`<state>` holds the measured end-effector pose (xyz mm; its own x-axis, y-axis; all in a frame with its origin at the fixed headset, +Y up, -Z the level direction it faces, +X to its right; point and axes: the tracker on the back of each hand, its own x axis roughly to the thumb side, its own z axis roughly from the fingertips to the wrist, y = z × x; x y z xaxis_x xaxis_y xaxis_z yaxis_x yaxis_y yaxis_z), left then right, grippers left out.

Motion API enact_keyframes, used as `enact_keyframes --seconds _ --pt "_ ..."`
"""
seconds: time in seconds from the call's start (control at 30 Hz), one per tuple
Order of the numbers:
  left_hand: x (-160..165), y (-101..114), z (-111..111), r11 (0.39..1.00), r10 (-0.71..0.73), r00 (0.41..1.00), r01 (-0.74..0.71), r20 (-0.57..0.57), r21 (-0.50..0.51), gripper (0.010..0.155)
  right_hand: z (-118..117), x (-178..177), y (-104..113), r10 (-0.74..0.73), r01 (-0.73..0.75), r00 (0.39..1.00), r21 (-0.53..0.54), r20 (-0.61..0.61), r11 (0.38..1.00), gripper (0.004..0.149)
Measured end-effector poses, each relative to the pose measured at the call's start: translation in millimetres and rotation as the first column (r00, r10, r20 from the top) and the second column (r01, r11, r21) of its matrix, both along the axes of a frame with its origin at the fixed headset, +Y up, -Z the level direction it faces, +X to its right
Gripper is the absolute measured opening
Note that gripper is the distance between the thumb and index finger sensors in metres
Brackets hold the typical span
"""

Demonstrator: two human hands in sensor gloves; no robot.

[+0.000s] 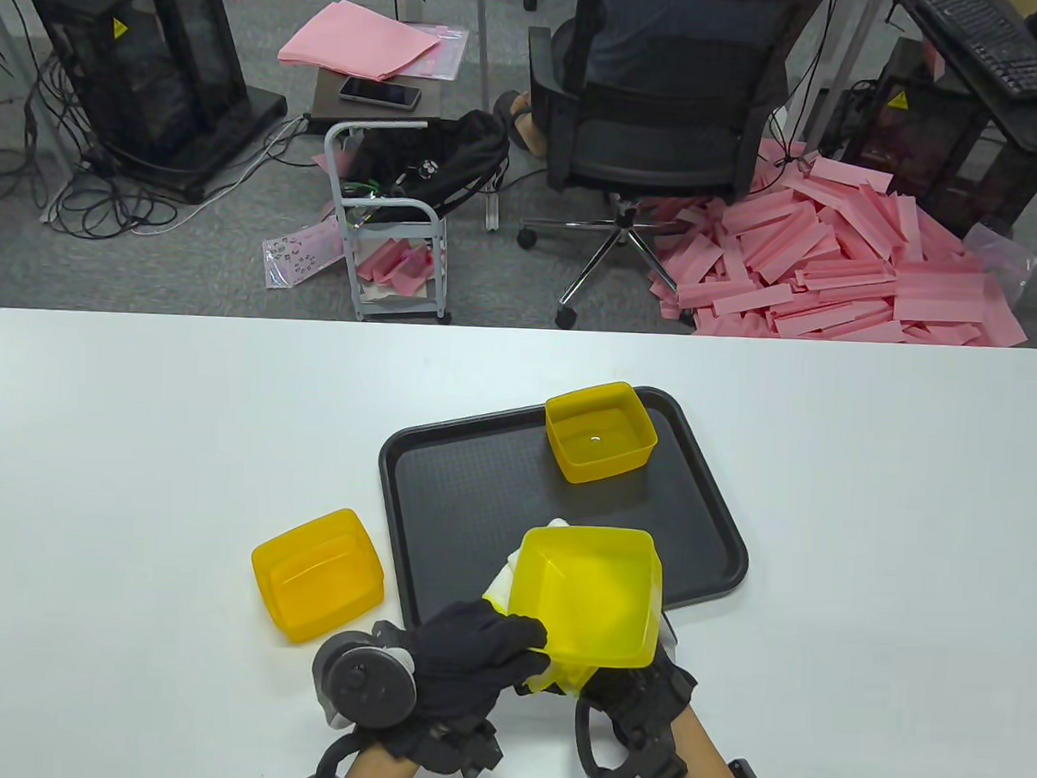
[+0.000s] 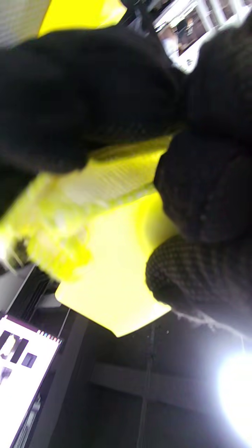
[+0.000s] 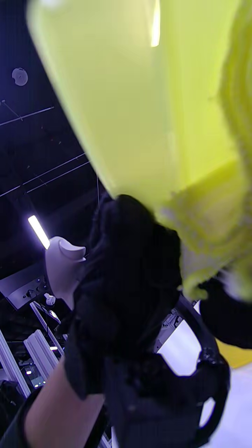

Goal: Wipe plastic food containers with dish cloth

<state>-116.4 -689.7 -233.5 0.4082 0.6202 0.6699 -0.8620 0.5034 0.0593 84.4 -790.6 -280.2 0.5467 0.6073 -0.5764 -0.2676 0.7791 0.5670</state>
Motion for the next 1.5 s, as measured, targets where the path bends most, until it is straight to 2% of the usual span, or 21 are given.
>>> enact_keyframes --seconds 0.17,0.33,0.43,0.5,0.7,0.73,0.8,0.87,0.9,0.93,0.97,1.0,1.07,1.13,1.23,1.27,1.33,1.4,1.43,1.47,1.5 --pt "-16.5 -7.9 -8.8 0.999 0.008 0.996 -0.013 -0.093 -0.047 0.039 -7.9 6.8 3.9 -0.046 0.046 0.996 -0.003 0.082 0.999 0.076" --pt "-9.7 -10.7 -7.7 0.999 -0.018 0.998 0.016 -0.068 -0.038 0.039 -14.8 12.7 3.6 0.02 -0.02 0.98 -0.003 0.2 1.0 0.073" --pt "-1.0 -9.2 -4.3 1.0 -0.005 1.0 0.005 -0.03 -0.014 0.039 -11.7 5.2 0.3 -0.005 0.014 0.983 -0.048 0.185 0.999 0.073" --pt "4.2 -7.7 -3.2 1.0 -0.004 1.0 0.004 -0.004 -0.009 0.039 -9.8 -2.0 -3.0 0.023 -0.019 0.993 -0.037 0.115 0.999 0.073" --pt "-6.1 -10.1 -8.0 0.999 -0.006 0.996 0.002 -0.087 -0.046 0.039 -12.0 -3.4 -7.3 0.142 -0.141 0.986 -0.021 0.086 0.99 0.072" --pt "-10.2 -10.7 -9.6 0.998 -0.015 0.993 0.008 -0.115 -0.056 0.039 -12.6 -2.2 -8.8 0.204 -0.203 0.976 -0.011 0.081 0.979 0.072" --pt "-16.6 -12.1 -11.8 0.998 -0.016 0.99 0.007 -0.138 -0.061 0.039 -15.2 0.7 -9.3 0.241 -0.246 0.963 0.027 0.125 0.969 0.07" --pt "-22.1 -13.0 -13.0 0.996 -0.02 0.984 0.004 -0.179 -0.087 0.04 -17.8 5.8 -6.3 0.248 -0.252 0.955 0.009 0.166 0.968 0.07" --pt "-25.1 -13.9 -13.8 0.996 -0.014 0.981 -0.003 -0.191 -0.088 0.04 -4.5 21.6 -2.3 0.24 -0.248 0.946 0.008 0.217 0.969 0.069" --pt "-26.5 -14.1 -13.9 0.996 -0.007 0.98 -0.01 -0.198 -0.086 0.04 -1.0 30.3 0.4 0.253 -0.265 0.931 0.011 0.264 0.964 0.067" --pt "-26.9 -14.3 -13.9 0.996 -0.023 0.978 0.004 -0.207 -0.087 0.039 -2.8 39.4 5.0 0.299 -0.327 0.888 0.023 0.35 0.945 0.066" --pt "-27.3 -14.6 -14.1 0.996 -0.045 0.974 0.025 -0.221 -0.09 0.04 -3.6 45.9 8.3 0.345 -0.398 0.834 0.036 0.431 0.917 0.064" --pt "-26.5 -15.6 -15.6 0.995 -0.041 0.975 0.019 -0.219 -0.1 0.04 -5.8 61.6 21.0 0.438 -0.607 0.61 0.034 0.661 0.794 0.062" --pt "-24.8 -15.4 -16.3 0.994 -0.055 0.972 0.033 -0.227 -0.102 0.04 -4.5 68.4 33.9 0.418 -0.743 0.426 0.047 0.803 0.667 0.062" --pt "-23.2 -16.7 -16.9 0.993 -0.075 0.97 0.051 -0.233 -0.11 0.039 1.2 67.0 47.9 0.351 -0.873 0.247 0.05 0.903 0.485 0.062" --pt "-23.3 -17.3 -17.3 0.991 -0.076 0.969 0.048 -0.235 -0.124 0.04 4.3 64.8 51.3 0.304 -0.91 0.159 0.019 0.939 0.415 0.062" --pt "-22.7 -17.3 -17.1 0.989 -0.069 0.97 0.037 -0.235 -0.14 0.04 9.4 57.6 58.0 0.202 -0.951 0.071 0.005 0.977 0.309 0.061" --pt "-21.7 -16.7 -16.1 0.989 -0.08 0.966 0.046 -0.247 -0.14 0.041 16.1 48.0 65.3 0.074 -0.993 -0.005 -0.013 0.997 0.114 0.062" --pt "-21.4 -16.4 -15.9 0.987 -0.086 0.964 0.049 -0.25 -0.15 0.041 18.1 43.6 68.8 0.028 -0.999 -0.011 -0.012 1.0 0.047 0.061" --pt "-20.8 -16.8 -15.8 0.985 -0.082 0.967 0.042 -0.242 -0.167 0.042 22.2 36.4 72.9 -0.033 -0.999 -0.014 -0.016 0.999 -0.051 0.061" --pt "-20.1 -17.2 -16.0 0.985 -0.071 0.971 0.031 -0.228 -0.171 0.042 25.0 31.2 75.1 -0.076 -0.994 -0.011 -0.019 0.997 -0.105 0.06"
